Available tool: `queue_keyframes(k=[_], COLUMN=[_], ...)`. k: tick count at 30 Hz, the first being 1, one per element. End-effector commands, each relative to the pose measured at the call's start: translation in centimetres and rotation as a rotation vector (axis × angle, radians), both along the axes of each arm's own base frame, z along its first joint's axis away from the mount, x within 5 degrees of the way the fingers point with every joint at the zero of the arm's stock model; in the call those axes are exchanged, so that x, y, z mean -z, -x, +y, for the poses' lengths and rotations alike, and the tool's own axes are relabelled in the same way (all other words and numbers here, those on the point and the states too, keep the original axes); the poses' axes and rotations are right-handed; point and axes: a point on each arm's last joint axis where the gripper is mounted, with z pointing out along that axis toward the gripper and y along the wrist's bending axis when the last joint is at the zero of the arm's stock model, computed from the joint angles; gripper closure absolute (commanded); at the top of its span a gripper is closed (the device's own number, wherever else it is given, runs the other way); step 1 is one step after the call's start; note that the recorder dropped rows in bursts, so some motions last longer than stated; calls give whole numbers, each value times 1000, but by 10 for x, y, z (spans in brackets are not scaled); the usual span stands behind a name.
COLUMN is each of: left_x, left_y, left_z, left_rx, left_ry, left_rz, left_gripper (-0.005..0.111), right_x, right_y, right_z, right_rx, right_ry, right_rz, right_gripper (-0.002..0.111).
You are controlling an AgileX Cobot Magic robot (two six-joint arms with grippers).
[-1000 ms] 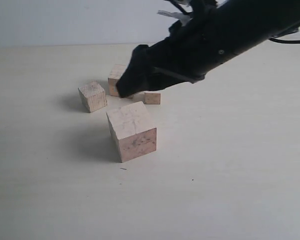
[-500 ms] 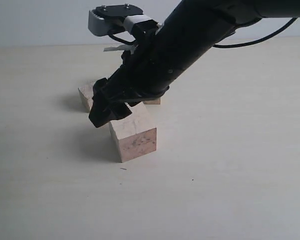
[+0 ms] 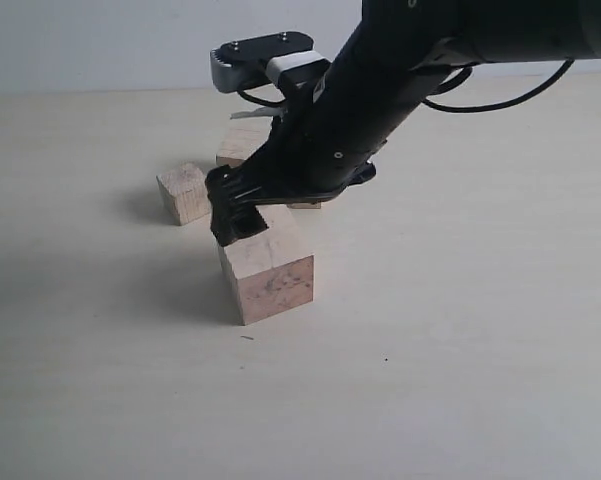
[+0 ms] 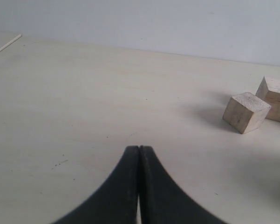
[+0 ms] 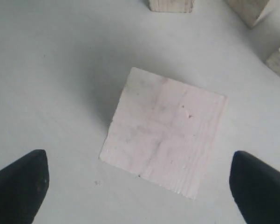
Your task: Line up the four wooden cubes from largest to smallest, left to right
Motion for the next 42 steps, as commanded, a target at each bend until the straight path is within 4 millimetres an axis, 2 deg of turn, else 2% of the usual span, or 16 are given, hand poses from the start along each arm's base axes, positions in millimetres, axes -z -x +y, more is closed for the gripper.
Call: queue_keyframes(k=[1,5,22,26,29,31,32,33,34,35,36,39,42], left_x=[0,0,0,0,0,0,0,0,0,0,0,0,0], left_y=[0,0,0,0,0,0,0,0,0,0,0,0,0], left_z=[0,0,0,0,0,0,0,0,0,0,0,0,0], left_rx=[3,3,3,3,3,3,3,3,3,3,3,3,3], left_ry=[2,2,2,2,2,2,2,2,2,2,2,2,2], left_rz=[-11,-11,-11,-11,-11,-11,-11,-11,-11,-11,-11,-11,-11], left_gripper=[107,107,107,107,107,107,107,107,107,107,107,107,107], right_x=[10,20,52,72,75,70,62,58,50,46,39,24,0], right_y=[-6,-10,-22,-18,-18,-18,-18,-17,-15,-13,-12,-11,-12], right_z=[5,10,20,26,28,28,27,26,24,23,20,14,13], right_rx=[41,93,124,104,112,145,146,144,138,127,94,-25,-236], right_ry=[-2,-18,-25,15,10,-4,-16,-18,-19,-16,4,38,48], right_rz=[0,5,-23,2,-5,1,-10,-10,-8,-11,-36,-135,-303], right_gripper=[3,3,3,3,5,16,33,45,68,82,108,108,108])
